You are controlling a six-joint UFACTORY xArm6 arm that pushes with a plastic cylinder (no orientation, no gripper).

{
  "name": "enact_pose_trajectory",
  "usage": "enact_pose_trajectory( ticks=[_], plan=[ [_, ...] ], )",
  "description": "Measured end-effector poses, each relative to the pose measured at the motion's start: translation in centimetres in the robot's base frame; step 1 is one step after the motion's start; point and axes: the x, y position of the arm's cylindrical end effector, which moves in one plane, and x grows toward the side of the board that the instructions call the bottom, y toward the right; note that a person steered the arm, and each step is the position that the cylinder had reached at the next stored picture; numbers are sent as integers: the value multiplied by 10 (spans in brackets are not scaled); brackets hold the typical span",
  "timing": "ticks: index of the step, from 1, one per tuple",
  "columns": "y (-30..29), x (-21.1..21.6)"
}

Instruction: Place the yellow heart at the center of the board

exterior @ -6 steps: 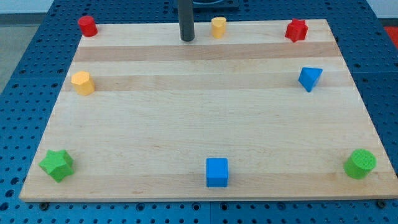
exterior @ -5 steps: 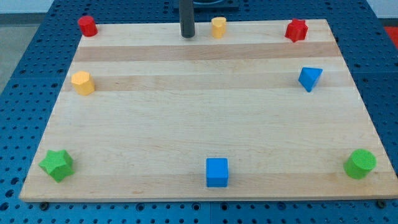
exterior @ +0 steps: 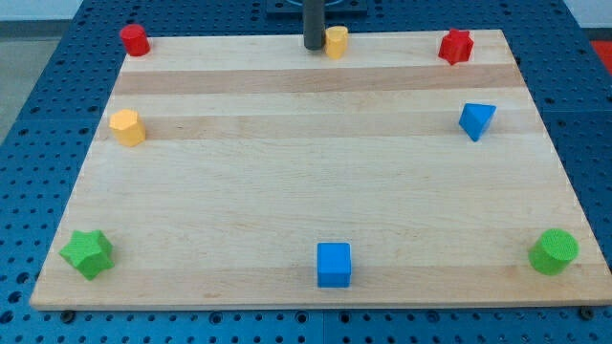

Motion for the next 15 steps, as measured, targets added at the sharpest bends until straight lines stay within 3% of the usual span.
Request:
enact_pose_trajectory(
  ticks=[4, 9, 15],
  plan=[
    [0, -19],
    [57, -20],
    [64, 28]
  ],
)
